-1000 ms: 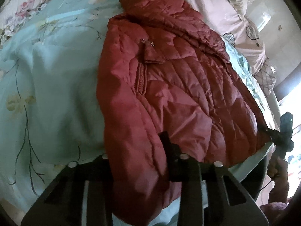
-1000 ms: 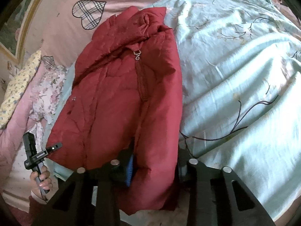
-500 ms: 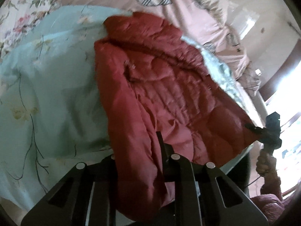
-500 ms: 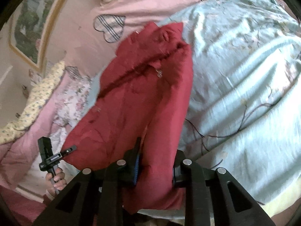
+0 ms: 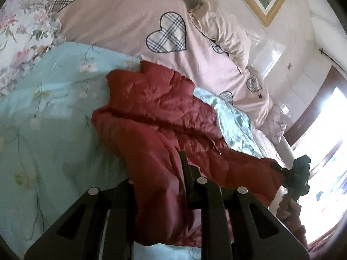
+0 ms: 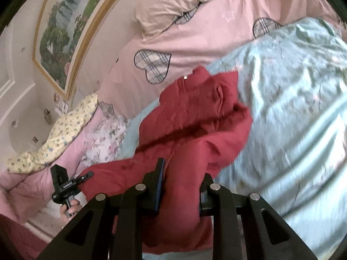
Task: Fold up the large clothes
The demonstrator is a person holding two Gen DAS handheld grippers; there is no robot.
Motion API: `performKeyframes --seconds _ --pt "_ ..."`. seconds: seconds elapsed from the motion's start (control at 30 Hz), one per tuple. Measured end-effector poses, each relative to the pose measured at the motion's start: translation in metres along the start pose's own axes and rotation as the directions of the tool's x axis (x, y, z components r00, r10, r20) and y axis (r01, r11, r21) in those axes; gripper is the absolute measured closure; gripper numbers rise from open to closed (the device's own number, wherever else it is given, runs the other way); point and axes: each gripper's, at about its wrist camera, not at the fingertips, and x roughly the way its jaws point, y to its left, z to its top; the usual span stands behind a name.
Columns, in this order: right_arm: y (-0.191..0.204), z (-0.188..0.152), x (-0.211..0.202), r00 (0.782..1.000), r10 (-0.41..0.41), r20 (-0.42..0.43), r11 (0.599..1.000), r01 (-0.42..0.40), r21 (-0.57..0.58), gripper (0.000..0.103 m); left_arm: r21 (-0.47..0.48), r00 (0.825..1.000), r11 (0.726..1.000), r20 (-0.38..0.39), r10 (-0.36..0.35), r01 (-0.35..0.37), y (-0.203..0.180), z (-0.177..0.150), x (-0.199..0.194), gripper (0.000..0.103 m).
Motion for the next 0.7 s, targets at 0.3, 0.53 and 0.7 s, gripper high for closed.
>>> performKeyframes --seconds 0.3,0.53,0.7 --pt "0.008 0.045 0.024 0.997 -0.030 0.072 0.999 0.033 -0.042 0.081 0.004 0.998 0.999 0.049 0.032 -0.032 0.001 0.035 0.011 0.087" --pt "0.008 0.087 0.056 0.992 -0.047 0.120 0.997 0.053 -0.050 0.081 -0.004 0.993 0.997 0.078 0.083 -0.083 0.001 0.072 0.037 0.087" --pt "-0.009 0.115 0.085 0.989 -0.056 0.134 0.998 0.055 0.012 0.081 -0.010 0.988 0.991 0.077 0.131 -0.130 0.002 0.103 0.062 0.086"
